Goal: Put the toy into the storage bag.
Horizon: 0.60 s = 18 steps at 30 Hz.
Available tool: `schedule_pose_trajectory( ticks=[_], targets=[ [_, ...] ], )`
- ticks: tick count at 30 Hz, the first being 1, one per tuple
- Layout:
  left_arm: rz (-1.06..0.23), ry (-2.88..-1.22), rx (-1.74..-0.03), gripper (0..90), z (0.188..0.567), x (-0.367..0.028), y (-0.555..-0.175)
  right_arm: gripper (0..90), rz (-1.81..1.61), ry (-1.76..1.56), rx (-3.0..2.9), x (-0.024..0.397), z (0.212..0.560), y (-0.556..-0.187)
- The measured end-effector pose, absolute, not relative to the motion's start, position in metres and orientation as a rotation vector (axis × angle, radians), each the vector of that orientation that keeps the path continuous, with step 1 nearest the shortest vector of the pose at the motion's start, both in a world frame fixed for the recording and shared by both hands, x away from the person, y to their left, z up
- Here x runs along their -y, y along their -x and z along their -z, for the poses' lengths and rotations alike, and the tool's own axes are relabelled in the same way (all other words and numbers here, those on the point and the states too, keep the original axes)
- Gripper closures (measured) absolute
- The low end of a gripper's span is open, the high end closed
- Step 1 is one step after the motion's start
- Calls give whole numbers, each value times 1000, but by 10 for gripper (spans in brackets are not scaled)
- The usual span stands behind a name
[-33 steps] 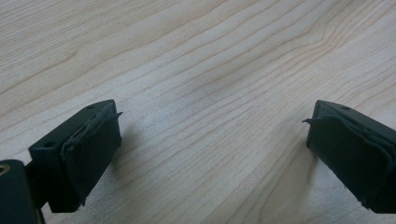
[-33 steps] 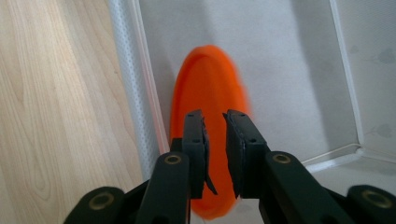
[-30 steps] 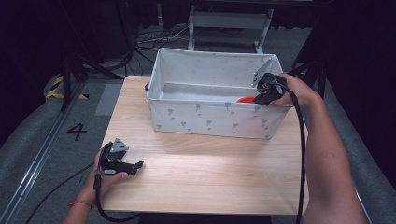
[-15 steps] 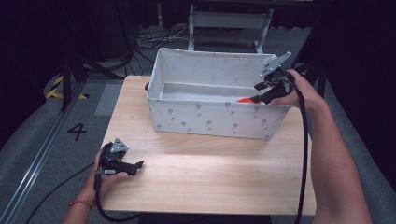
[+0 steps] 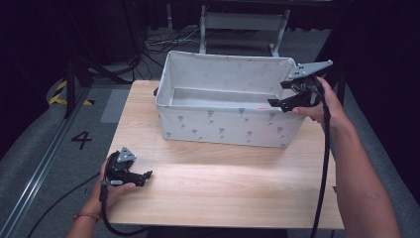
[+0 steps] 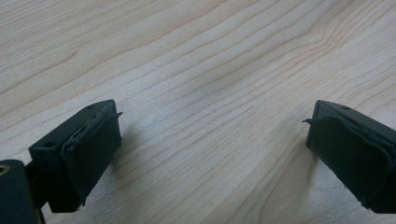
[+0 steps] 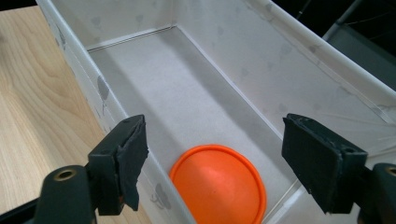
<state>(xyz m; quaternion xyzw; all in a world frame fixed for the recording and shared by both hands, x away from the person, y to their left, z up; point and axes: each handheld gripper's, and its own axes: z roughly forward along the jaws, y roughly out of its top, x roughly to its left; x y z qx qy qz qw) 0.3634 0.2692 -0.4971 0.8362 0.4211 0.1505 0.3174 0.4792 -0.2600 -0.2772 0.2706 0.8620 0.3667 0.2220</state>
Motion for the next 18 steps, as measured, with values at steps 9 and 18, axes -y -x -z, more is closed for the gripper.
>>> schedule_pose_trajectory(
  ticks=[9, 18],
  targets=[
    [-398, -2200, -1110, 35, 497, -269, -363, 218, -1014, -797, -2301, 266, 276, -450],
    [-397, -2201, -1109, 35, 497, -269, -363, 198, -1009, -774, -2249, 270, 284, -417]
  ],
)
